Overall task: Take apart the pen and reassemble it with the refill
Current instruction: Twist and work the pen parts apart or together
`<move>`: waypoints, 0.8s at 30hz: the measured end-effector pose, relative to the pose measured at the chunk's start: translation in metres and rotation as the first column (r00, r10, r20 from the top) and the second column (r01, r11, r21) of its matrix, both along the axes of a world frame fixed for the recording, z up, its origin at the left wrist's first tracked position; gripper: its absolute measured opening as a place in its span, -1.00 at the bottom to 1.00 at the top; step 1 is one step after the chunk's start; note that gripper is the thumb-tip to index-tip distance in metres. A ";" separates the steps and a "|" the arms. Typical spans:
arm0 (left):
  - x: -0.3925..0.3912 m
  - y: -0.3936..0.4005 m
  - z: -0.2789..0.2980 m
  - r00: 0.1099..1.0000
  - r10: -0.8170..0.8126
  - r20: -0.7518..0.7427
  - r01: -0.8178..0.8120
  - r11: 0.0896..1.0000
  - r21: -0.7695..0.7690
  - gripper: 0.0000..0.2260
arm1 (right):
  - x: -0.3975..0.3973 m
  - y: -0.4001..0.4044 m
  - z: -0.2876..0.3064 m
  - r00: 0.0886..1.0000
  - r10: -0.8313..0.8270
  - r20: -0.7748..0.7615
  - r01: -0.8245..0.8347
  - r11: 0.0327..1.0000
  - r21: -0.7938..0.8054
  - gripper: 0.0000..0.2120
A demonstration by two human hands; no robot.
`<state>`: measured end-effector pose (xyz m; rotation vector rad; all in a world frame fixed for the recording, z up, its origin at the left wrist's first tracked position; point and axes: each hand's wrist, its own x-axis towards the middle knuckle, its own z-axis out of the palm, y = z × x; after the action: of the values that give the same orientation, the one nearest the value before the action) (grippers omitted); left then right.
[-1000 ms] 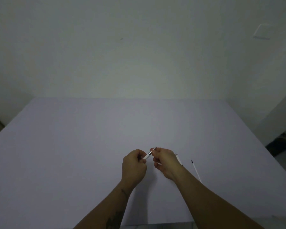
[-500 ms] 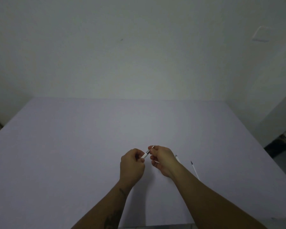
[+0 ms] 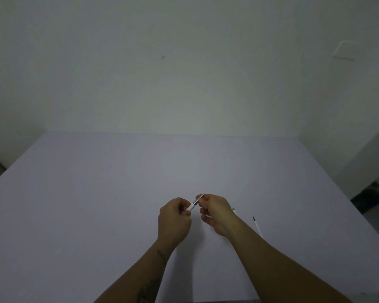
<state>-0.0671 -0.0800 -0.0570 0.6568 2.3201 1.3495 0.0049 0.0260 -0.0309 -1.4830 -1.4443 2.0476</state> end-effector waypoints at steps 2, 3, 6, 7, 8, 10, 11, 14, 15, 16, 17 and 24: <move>0.000 -0.001 0.000 1.000 0.004 -0.001 -0.004 1.000 -0.001 -0.77 | 0.001 -0.001 0.002 1.000 0.009 -0.011 -0.009 1.000 -0.007 -0.77; 0.000 -0.001 0.001 1.000 0.007 0.000 -0.007 1.000 -0.001 -0.78 | 0.002 -0.001 0.002 1.000 0.012 -0.022 -0.013 1.000 -0.018 -0.77; 0.000 -0.002 0.000 1.000 0.011 0.004 -0.011 1.000 -0.008 -0.78 | 0.004 -0.003 0.002 0.999 0.014 -0.046 -0.017 0.998 -0.057 -0.82; 0.000 -0.002 -0.001 1.000 0.010 0.004 -0.010 1.000 -0.011 -0.78 | 0.003 -0.003 0.002 0.999 0.012 -0.039 -0.014 0.998 -0.060 -0.85; 0.000 -0.003 -0.001 1.000 0.008 0.004 -0.008 1.000 -0.012 -0.78 | 0.003 -0.004 0.002 1.000 0.006 -0.026 -0.007 0.998 -0.056 -0.89; 0.001 -0.003 -0.002 1.000 0.005 0.005 -0.005 1.000 -0.011 -0.78 | 0.002 -0.003 0.001 1.000 -0.013 -0.003 0.013 0.999 -0.041 -0.92; 0.001 -0.003 -0.003 1.000 0.003 0.005 -0.003 1.000 -0.011 -0.78 | 0.001 -0.003 0.001 1.000 -0.018 0.002 0.018 0.999 -0.035 -0.91; 0.001 -0.004 -0.002 1.000 0.002 0.005 -0.002 1.000 -0.010 -0.78 | 0.000 -0.003 0.003 1.000 -0.012 -0.017 0.011 0.999 -0.037 -0.80; 0.000 -0.004 -0.001 1.000 0.004 0.007 -0.004 1.000 -0.008 -0.79 | 0.001 -0.003 0.003 1.000 -0.011 -0.028 0.010 0.999 -0.046 -0.79; -0.001 -0.004 -0.002 1.000 0.007 0.008 -0.007 1.000 -0.008 -0.79 | 0.001 -0.003 0.003 0.999 -0.008 -0.035 0.006 0.999 -0.053 -0.79; -0.001 -0.005 -0.002 1.000 0.010 0.009 -0.010 1.000 -0.009 -0.80 | 0.001 -0.004 0.003 0.999 0.001 -0.035 -0.003 0.998 -0.056 -0.80; -0.002 -0.006 -0.003 1.000 0.004 0.007 -0.004 1.000 -0.002 -0.76 | 0.001 -0.007 -0.003 1.000 -0.005 -0.009 0.005 0.999 -0.033 -0.89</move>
<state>-0.0689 -0.0860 -0.0600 0.6454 2.3181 1.3492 0.0063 0.0193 -0.0335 -1.4858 -1.4085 2.0829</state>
